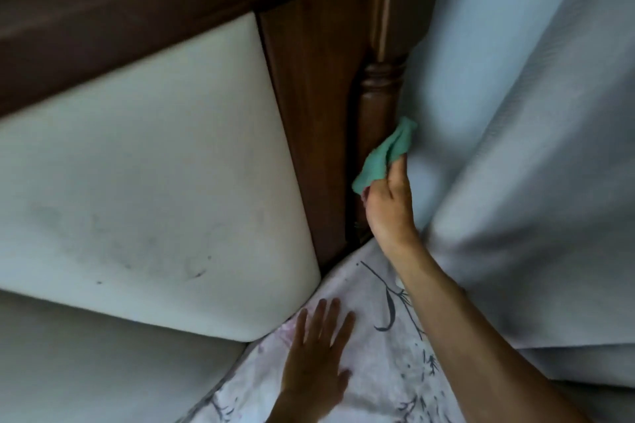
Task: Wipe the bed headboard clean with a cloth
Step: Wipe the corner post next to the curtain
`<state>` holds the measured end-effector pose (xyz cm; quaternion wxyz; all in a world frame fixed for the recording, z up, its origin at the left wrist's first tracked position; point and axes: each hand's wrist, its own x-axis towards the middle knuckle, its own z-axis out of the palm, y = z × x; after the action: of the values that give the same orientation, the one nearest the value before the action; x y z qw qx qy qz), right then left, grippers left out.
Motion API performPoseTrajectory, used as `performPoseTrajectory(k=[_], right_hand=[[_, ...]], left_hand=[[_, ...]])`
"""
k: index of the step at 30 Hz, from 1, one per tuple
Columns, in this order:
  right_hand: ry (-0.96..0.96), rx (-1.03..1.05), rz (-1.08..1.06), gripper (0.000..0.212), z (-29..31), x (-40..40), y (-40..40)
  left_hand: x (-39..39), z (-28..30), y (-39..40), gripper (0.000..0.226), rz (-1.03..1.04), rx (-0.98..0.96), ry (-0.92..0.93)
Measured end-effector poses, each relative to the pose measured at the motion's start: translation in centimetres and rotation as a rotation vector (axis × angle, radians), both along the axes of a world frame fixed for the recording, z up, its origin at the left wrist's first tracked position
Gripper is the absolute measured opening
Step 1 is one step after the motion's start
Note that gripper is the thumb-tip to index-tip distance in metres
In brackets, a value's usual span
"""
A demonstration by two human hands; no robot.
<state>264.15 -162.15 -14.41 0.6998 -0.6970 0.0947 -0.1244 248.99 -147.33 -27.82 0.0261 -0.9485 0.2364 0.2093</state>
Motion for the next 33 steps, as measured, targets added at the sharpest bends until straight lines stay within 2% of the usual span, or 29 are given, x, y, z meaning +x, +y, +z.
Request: performPoseTrajectory(k=[3, 6, 9, 14, 17, 18, 20, 21, 23, 25, 26, 28, 29, 30, 32, 33], right_hand=[[-0.191, -0.015, -0.075, 0.048, 1.1, 1.0, 0.9], [-0.126, -0.149, -0.088, 0.046, -1.3, 0.6, 1.0], [0.049, -0.129, 0.008, 0.052, -5.4, -0.9, 0.9], [-0.156, -0.022, -0.161, 0.042, -5.0, 0.5, 2.0], [-0.018, -0.038, -0.154, 0.037, -7.1, 0.6, 2.1], [0.091, -0.033, -0.118, 0.039, -8.3, 0.1, 1.9], [0.267, -0.042, -0.04, 0.058, -10.0, -1.2, 1.3], [0.292, -0.061, -0.028, 0.064, -10.2, -1.5, 1.1], [0.225, -0.074, -0.06, 0.065, -9.4, -1.1, 1.3], [0.057, -0.025, -0.098, 0.058, -8.0, -0.4, 1.9], [-0.021, -0.036, -0.126, 0.047, -7.9, 0.1, 2.3], [-0.074, -0.086, -0.164, 0.021, -8.9, 0.2, 2.3], [-0.029, -0.088, -0.166, 0.018, -9.5, 0.0, 2.1], [0.056, -0.073, -0.136, 0.023, -10.2, -0.4, 1.8], [0.271, -0.048, -0.059, 0.048, -11.0, -1.4, 1.6], [0.317, -0.056, -0.055, 0.056, -11.0, -1.8, 1.5]], left_hand=[[1.4, -2.2, 0.2, 0.107, 0.011, -0.081, 0.067], [2.4, -3.8, -0.2, 0.11, 0.024, -0.084, 0.144], [2.4, -4.5, -0.8, 0.111, 0.035, -0.087, 0.141], [2.3, -5.4, -0.7, 0.112, 0.029, -0.068, 0.111], [2.7, -5.2, -1.3, 0.114, 0.044, -0.052, 0.134], [2.8, -5.2, -1.5, 0.115, 0.05, -0.045, 0.134], [3.1, -5.2, -1.8, 0.117, 0.058, -0.04, 0.132], [3.2, -5.3, -1.9, 0.117, 0.06, -0.035, 0.134], [3.3, -5.5, -2.1, 0.117, 0.061, -0.033, 0.139], [3.3, -5.6, -2.1, 0.116, 0.059, -0.026, 0.145], [3.3, -5.6, -2.1, 0.116, 0.058, -0.026, 0.139], [3.3, -5.8, -1.9, 0.117, 0.056, -0.028, 0.146], [3.3, -5.8, -1.8, 0.118, 0.056, -0.031, 0.146], [3.4, -5.9, -1.8, 0.119, 0.059, -0.032, 0.141], [3.3, -5.9, -2.0, 0.121, 0.05, -0.019, 0.145], [3.3, -6.0, -2.0, 0.121, 0.043, -0.012, 0.152]])
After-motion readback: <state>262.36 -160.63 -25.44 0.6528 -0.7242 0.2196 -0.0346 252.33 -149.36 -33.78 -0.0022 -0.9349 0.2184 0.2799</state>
